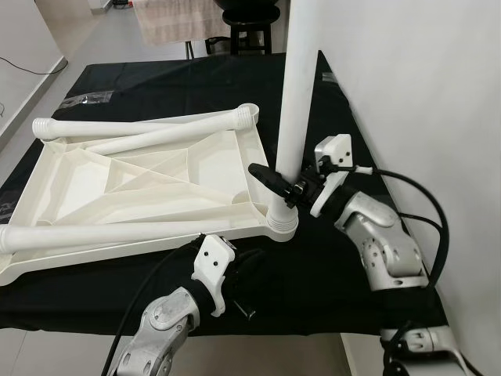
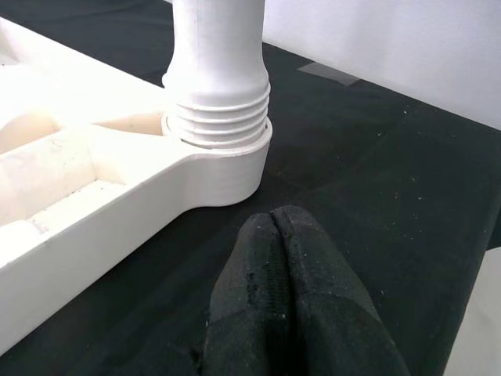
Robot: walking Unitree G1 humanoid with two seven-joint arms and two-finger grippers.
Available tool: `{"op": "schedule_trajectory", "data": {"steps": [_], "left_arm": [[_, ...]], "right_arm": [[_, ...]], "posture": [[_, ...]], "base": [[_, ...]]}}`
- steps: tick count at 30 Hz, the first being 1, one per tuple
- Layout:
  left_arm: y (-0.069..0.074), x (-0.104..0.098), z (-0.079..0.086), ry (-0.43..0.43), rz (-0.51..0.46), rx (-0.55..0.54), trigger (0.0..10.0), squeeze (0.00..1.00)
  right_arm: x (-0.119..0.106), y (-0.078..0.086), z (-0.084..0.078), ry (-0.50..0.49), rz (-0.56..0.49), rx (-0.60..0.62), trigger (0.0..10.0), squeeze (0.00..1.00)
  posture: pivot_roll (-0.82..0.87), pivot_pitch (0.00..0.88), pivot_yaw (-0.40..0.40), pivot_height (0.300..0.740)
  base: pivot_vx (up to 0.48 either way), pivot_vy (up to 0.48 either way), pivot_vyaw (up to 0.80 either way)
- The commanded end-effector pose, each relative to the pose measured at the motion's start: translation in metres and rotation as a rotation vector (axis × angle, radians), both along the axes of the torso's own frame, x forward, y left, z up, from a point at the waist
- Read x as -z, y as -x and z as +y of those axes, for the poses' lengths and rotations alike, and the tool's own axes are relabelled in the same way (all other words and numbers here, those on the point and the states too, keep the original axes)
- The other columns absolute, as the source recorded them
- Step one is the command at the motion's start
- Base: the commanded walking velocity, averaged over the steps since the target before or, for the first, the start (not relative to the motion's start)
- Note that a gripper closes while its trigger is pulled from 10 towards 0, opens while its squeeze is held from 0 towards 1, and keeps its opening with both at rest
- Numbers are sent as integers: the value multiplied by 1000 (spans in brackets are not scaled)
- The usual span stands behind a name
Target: Building children table
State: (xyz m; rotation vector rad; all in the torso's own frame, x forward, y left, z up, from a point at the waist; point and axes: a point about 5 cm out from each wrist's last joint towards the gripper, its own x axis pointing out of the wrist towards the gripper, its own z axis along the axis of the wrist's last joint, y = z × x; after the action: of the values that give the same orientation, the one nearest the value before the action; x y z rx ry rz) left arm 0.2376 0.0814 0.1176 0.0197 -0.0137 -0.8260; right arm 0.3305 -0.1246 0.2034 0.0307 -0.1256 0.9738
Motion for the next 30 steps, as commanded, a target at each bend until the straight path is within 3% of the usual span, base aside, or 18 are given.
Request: {"op": "schedule_trajectory", "data": {"steps": [1,2,3,6,12,16,18,20,21,22,24,26,30], "left_arm": [[2,6,-1,-4,29,8,10000,0],[2,6,-1,-4,29,8,10000,0],[2,7,-2,-3,30,8,10000,0],[2,7,-2,-3,30,5,10000,0],[2,7,-2,-2,31,3,10000,0],[2,6,-1,0,32,5,10000,0],[2,6,1,3,34,4,10000,0],[2,6,1,3,35,4,10000,0],[1,6,2,1,35,4,10000,0],[1,6,2,1,35,4,10000,0],[0,6,2,-3,35,6,10000,0],[-1,7,3,-6,35,3,10000,0],[-2,7,3,-7,33,1,10000,0]], "right_arm": [[1,-3,0,2,14,-118,8510,0],[1,-3,0,2,14,-118,8510,0],[-1,-7,-4,4,22,-145,0,0],[-4,-16,-12,18,28,-150,0,0],[-4,-17,-22,25,11,-100,0,0],[8,-14,-38,52,16,79,0,0],[23,-9,-37,59,71,211,0,0],[27,-8,-37,59,85,241,0,0],[42,-5,-43,-45,140,744,0,0],[42,-5,-43,-45,140,744,0,0],[61,22,-19,-51,214,785,0,0],[66,35,8,-5,205,622,0,0],[63,26,8,15,175,627,0,0]], "posture": [[-4,104,11,740],[-4,104,11,740],[-1,101,10,740],[0,96,7,740],[-5,95,8,740],[-8,107,16,740],[-12,109,14,740],[-12,109,14,740],[-17,115,16,740],[-17,115,16,740],[-8,120,17,740],[-23,111,24,740],[-9,103,5,740]], "base": [[0,0,0],[0,0,0],[0,0,0],[0,0,0],[0,0,0],[0,0,0],[0,0,0],[0,0,0],[0,0,0],[0,0,0],[0,0,0],[0,0,0],[0,0,0]]}}
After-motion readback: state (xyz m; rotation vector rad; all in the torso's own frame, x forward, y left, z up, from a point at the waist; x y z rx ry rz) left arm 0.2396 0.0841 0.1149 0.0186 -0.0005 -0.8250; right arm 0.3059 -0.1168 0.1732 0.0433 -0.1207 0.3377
